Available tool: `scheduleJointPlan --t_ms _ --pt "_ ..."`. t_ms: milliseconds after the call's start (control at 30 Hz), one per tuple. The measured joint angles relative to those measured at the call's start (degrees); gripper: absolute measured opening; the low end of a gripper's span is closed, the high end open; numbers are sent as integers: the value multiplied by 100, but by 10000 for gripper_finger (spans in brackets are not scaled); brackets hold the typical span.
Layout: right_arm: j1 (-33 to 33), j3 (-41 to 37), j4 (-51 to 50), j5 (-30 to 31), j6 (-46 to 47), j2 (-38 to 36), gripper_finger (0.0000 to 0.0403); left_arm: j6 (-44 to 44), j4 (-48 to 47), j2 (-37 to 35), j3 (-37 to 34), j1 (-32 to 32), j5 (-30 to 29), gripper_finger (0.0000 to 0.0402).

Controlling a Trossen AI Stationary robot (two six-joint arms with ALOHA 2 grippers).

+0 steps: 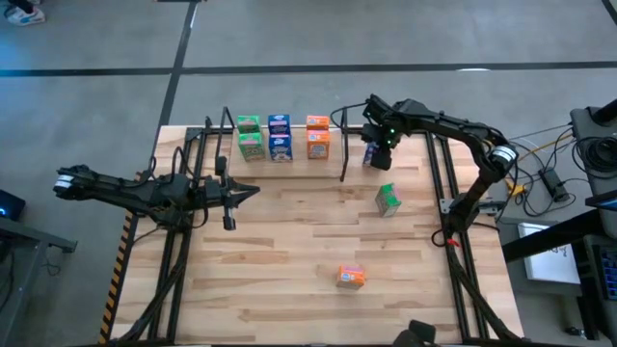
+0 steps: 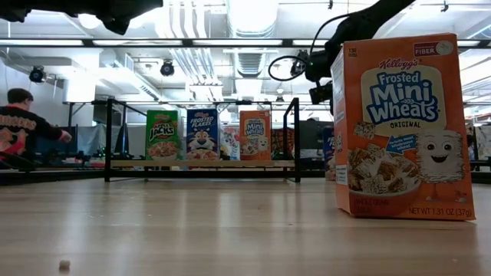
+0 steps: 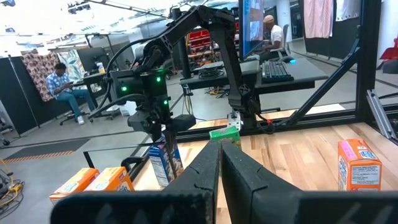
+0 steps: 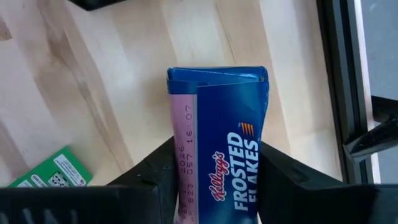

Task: Stack cereal on shelf
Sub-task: Put the blue cereal box on the shelf aligned with the other blue cereal box

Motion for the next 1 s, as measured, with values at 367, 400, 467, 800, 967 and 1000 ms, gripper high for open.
scheduleJointPlan --t_ms 367,400,467,800,967,1000 --pt "91 1130 -1310 21 711 -130 148 2 2 -1 0 0 1 0" --pt "132 1323 -1456 20 791 -130 148 2 2 -1 0 1 0 0" --pt "245 1718 -1664 20 931 -130 148 2 2 0 0 0 2 0" --pt "1158 3467 -2230 676 1354 -132 146 2 2 -2 0 0 1 0" --pt "1635 4074 -2110 816 1546 -132 146 2 2 0 0 0 0 0" --pt "1728 4133 -2026 817 1580 -132 146 2 3 -1 0 0 1 0"
